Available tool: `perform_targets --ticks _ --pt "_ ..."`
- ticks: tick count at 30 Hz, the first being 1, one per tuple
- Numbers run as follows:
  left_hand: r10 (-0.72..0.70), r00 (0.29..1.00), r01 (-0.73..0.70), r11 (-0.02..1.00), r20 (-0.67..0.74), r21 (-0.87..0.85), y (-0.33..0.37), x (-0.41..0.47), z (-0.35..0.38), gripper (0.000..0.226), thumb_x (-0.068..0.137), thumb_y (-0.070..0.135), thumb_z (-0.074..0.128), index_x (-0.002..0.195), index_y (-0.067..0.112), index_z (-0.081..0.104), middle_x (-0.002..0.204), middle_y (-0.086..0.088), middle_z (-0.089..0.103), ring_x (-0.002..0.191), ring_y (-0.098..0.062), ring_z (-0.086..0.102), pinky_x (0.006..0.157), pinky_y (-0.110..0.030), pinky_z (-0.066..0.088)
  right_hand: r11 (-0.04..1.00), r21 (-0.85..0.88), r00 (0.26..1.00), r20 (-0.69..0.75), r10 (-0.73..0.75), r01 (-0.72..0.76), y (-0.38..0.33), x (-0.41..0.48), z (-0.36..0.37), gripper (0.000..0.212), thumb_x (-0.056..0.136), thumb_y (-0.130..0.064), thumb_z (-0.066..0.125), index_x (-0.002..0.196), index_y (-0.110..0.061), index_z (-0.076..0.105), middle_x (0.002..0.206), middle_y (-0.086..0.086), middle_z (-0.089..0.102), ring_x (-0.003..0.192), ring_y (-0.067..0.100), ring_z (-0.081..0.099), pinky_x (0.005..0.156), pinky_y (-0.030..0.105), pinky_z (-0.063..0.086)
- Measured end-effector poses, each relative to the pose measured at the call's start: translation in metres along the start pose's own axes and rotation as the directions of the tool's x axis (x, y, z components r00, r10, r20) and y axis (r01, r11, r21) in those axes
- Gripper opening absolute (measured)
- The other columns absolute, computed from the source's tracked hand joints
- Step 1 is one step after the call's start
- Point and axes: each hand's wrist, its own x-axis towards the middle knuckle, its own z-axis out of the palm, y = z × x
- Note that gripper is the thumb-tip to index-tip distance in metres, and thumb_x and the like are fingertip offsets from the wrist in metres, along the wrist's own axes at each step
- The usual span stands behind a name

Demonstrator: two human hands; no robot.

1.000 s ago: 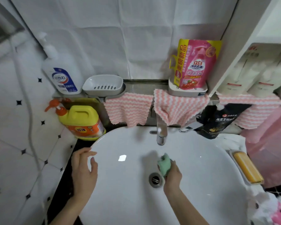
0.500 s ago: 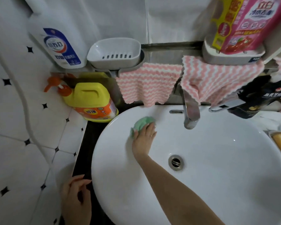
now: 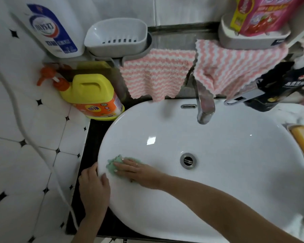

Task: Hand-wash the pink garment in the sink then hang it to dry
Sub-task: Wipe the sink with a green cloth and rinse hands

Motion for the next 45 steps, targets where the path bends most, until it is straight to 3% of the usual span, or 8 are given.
perform_targets --ticks 8,14,19,26,29,33,37,45 --pt "0.046 0.999 -0.047 0.998 0.024 0.048 -0.010 0.005 0.002 0.042 0.076 -0.007 0.069 0.116 -0.008 0.059 0.103 -0.025 0.058 0.091 -0.042 0.057 0.074 -0.050 0.050 0.856 -0.121 0.862 -0.144 0.486 -0.503 0.092 -0.051 -0.017 0.068 0.086 -0.015 0.036 0.151 -0.014 0.016 0.152 0.013 0.034 0.137 0.037 0.035 0.116 0.042 0.014" --pt "0.040 0.997 -0.040 0.999 0.062 0.001 -0.009 0.008 0.000 0.042 0.075 -0.009 0.069 0.116 -0.010 0.058 0.104 -0.026 0.057 0.090 -0.042 0.058 0.076 -0.050 0.050 0.550 0.149 0.517 -0.212 0.829 -0.822 0.060 -0.063 -0.022 0.067 0.091 -0.033 0.023 0.151 -0.007 0.014 0.159 0.012 0.009 0.146 0.031 0.011 0.119 0.044 0.001" --pt "0.013 0.994 -0.009 0.999 0.111 -0.039 -0.013 0.015 -0.001 0.042 0.079 -0.005 0.068 0.119 -0.007 0.057 0.106 -0.024 0.055 0.095 -0.041 0.057 0.081 -0.050 0.049 0.780 0.308 0.828 0.052 0.558 -0.545 -0.031 -0.061 0.005 0.059 0.089 -0.009 0.042 0.147 -0.009 0.034 0.154 0.000 0.011 0.144 0.019 0.019 0.120 0.035 0.007" --pt "-0.011 0.995 0.019 0.997 0.103 -0.073 -0.010 0.014 -0.004 0.040 0.079 -0.006 0.067 0.118 -0.007 0.058 0.105 -0.023 0.055 0.097 -0.040 0.055 0.079 -0.048 0.048 0.093 0.867 0.629 0.278 0.727 -0.490 -0.038 -0.080 -0.062 0.044 0.086 0.007 0.055 0.117 -0.024 0.064 0.102 -0.020 0.065 0.099 0.004 0.060 0.084 0.010 0.044" --pt "-0.008 0.995 0.018 0.994 0.102 -0.105 -0.011 0.013 -0.004 0.038 0.080 -0.006 0.066 0.117 -0.007 0.058 0.104 -0.021 0.054 0.095 -0.038 0.056 0.080 -0.048 0.049 0.420 0.662 0.445 -0.144 0.884 -0.621 -0.023 -0.089 -0.065 0.045 0.088 -0.006 0.061 0.126 -0.030 0.056 0.135 -0.013 0.048 0.127 0.007 0.043 0.094 0.010 0.032" --pt "-0.016 0.994 0.029 0.993 0.109 -0.114 -0.011 0.015 -0.005 0.037 0.081 -0.005 0.066 0.117 -0.006 0.058 0.104 -0.020 0.054 0.094 -0.036 0.057 0.080 -0.046 0.049 0.758 0.320 0.778 -0.090 0.622 -0.569 -0.025 -0.079 -0.019 0.055 0.100 -0.047 0.037 0.151 -0.038 0.016 0.161 -0.005 -0.001 0.145 0.004 -0.011 0.120 0.032 0.002" --pt "-0.028 0.992 0.043 0.991 0.121 -0.128 -0.012 0.018 -0.006 0.036 0.081 -0.005 0.066 0.117 -0.005 0.058 0.106 -0.019 0.055 0.095 -0.034 0.058 0.082 -0.044 0.049 0.838 0.041 0.839 0.049 0.542 -0.544 0.019 -0.066 0.006 0.075 0.095 -0.059 -0.001 0.153 -0.015 0.018 0.158 0.001 -0.001 0.145 0.025 -0.007 0.116 0.055 0.012" --pt "-0.013 0.992 0.030 0.990 0.122 -0.137 -0.011 0.017 -0.005 0.034 0.081 -0.004 0.066 0.114 -0.004 0.058 0.106 -0.017 0.053 0.095 -0.034 0.058 0.081 -0.044 0.049 0.754 -0.115 0.760 -0.012 0.650 -0.647 0.075 -0.056 -0.029 0.061 0.098 -0.017 0.029 0.153 -0.016 0.001 0.153 0.004 -0.022 0.145 0.030 -0.013 0.117 0.053 0.003"
